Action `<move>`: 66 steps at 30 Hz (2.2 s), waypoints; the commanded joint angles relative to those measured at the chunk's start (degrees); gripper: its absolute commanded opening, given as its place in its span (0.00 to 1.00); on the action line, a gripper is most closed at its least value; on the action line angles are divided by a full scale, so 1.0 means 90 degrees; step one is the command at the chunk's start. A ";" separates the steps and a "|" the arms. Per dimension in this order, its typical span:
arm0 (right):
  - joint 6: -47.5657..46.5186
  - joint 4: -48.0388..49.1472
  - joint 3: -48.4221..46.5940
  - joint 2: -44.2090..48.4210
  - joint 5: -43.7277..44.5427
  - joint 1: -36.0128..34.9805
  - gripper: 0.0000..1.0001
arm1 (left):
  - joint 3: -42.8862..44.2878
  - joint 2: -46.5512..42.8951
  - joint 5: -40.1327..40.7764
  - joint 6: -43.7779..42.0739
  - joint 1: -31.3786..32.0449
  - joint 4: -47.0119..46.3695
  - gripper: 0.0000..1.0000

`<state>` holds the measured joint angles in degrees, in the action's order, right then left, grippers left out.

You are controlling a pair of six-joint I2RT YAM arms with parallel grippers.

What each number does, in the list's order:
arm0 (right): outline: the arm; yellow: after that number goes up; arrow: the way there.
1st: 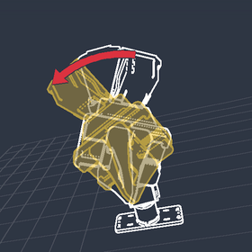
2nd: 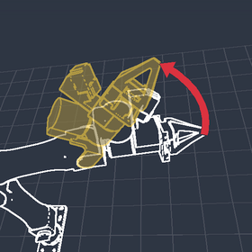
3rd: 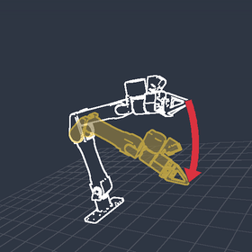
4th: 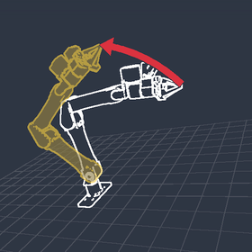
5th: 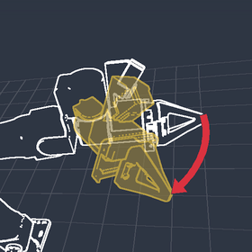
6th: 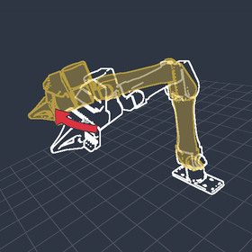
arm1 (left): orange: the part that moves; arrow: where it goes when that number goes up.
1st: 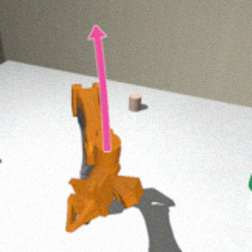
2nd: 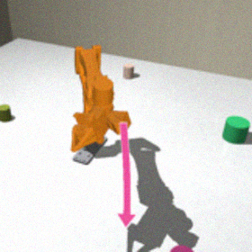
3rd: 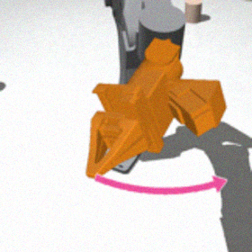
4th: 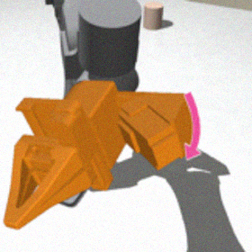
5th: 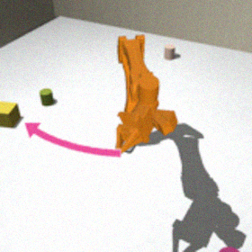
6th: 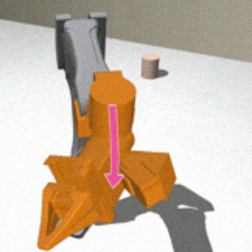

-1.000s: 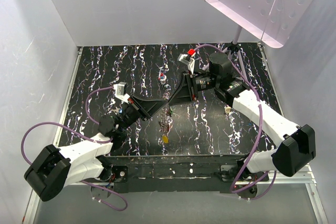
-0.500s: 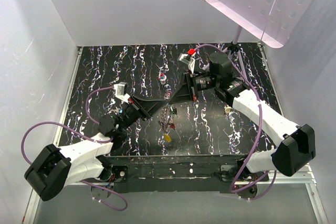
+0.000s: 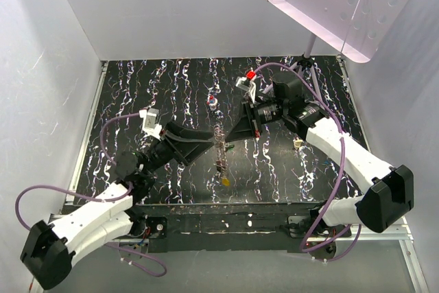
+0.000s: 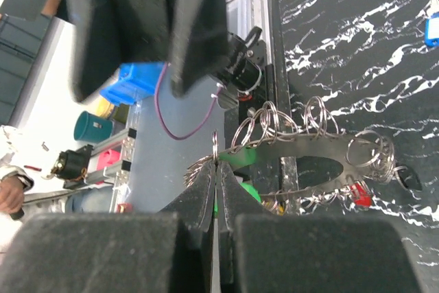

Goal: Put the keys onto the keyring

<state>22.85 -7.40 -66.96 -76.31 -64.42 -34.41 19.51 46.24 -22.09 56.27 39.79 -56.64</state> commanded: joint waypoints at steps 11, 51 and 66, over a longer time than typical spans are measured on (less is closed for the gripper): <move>-0.3281 -0.3172 -0.0656 0.0061 -0.0205 0.0035 0.01 | 0.3359 0.1140 -0.4165 -0.1126 -0.1306 0.6429 0.58; -0.3408 -0.3309 -0.0734 -0.0114 -0.0244 -0.0043 0.01 | 0.5957 0.3397 -0.4167 -0.3752 -0.0515 1.0180 0.37; -0.3340 -0.3260 -0.0714 -0.0134 -0.0264 -0.0073 0.01 | 0.6172 0.3651 -0.4304 -0.4006 -0.0300 1.0502 0.19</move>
<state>-7.64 -37.85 -71.48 -78.32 -64.73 -34.79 72.44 78.81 -59.46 22.04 36.36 35.99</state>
